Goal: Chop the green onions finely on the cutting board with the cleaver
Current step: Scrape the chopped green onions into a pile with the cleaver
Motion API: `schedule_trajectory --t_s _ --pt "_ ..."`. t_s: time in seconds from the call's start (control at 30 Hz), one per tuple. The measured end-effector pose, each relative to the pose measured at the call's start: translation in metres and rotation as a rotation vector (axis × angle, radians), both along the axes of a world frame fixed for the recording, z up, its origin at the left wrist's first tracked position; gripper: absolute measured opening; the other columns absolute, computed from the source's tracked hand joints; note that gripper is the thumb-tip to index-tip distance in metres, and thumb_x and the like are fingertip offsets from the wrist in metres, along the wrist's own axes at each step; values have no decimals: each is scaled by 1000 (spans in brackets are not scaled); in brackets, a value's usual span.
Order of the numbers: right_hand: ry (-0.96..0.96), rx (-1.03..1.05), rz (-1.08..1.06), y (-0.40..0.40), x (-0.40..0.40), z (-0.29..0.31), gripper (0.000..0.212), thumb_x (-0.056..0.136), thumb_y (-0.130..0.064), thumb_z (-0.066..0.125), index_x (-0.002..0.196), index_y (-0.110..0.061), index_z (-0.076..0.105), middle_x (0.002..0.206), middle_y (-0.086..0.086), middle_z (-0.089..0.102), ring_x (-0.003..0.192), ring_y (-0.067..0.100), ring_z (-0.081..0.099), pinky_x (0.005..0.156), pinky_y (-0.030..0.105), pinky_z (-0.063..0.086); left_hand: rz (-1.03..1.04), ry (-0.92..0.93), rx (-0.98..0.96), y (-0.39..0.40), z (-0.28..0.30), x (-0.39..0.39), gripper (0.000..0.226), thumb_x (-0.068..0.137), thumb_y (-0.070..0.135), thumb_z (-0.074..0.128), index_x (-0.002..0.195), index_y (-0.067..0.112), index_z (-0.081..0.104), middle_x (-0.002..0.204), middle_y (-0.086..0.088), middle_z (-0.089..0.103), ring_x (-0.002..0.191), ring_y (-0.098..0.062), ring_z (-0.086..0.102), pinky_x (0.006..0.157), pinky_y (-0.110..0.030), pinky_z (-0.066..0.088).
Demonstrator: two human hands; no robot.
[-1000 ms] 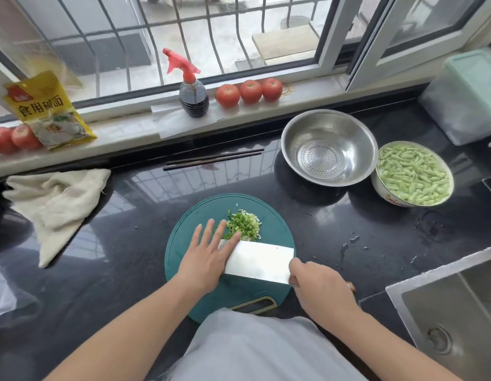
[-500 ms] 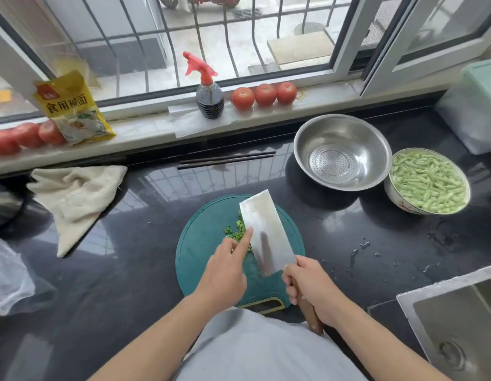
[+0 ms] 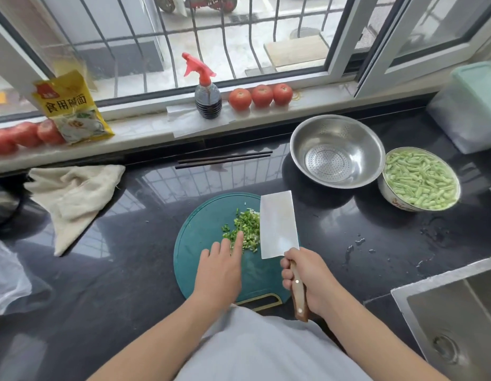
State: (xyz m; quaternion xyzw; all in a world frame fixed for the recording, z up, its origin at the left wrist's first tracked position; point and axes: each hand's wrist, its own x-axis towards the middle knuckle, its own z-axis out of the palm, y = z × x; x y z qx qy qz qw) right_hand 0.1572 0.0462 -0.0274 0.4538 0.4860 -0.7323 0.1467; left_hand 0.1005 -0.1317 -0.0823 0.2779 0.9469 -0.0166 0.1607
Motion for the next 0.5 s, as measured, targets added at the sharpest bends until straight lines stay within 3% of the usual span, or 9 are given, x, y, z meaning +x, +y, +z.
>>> schedule_trajectory --t_s 0.13,0.17,0.23,0.3,0.37,0.43,0.5 --pt "20 293 194 0 11 -4 9 91 -8 45 84 -10 49 68 8 47 48 18 38 44 29 35 762 -816 719 22 -3 -23 81 88 -5 44 158 29 23 104 -1 51 88 -19 51 68 -32 47" --pt "40 366 267 -3 14 -7 11 91 -10 45 81 -10 49 66 8 47 48 19 38 44 30 36 878 -932 844 26 -2 -28 80 86 -12 42 156 27 32 101 -2 51 86 -18 50 64 -30 47" --pt "73 500 415 -12 20 -14 17 90 -16 46 74 -12 48 60 4 49 48 20 40 45 33 38 906 -1060 963 25 5 -29 73 79 -19 38 140 18 57 98 -6 52 86 -17 49 59 -26 42" --pt "82 590 492 -18 20 -21 20 88 -20 45 69 -14 47 56 -1 49 49 19 41 50 34 40 912 -1166 1069 21 14 -26 64 70 -16 39 117 14 70 98 -6 55 89 -17 47 64 -26 38" --pt "81 650 502 -17 16 -27 21 89 -22 44 70 -15 46 59 -1 49 53 17 41 53 33 39 981 -1203 1125 7 22 -22 65 69 -11 44 120 17 71 111 1 61 106 -13 49 80 -30 42" --pt "84 706 570 -12 17 -30 23 92 -23 43 71 -15 41 63 0 48 57 17 38 54 32 35 1097 -1075 1104 -15 21 -19 61 78 -8 45 127 21 69 129 3 60 123 -10 48 93 -32 44" --pt "98 771 762 -10 24 -33 26 95 -27 42 71 -18 37 67 1 48 59 19 37 55 34 31 1204 -805 998 -44 12 -16 56 86 -5 45 129 23 67 128 3 63 114 -10 56 93 -32 46"
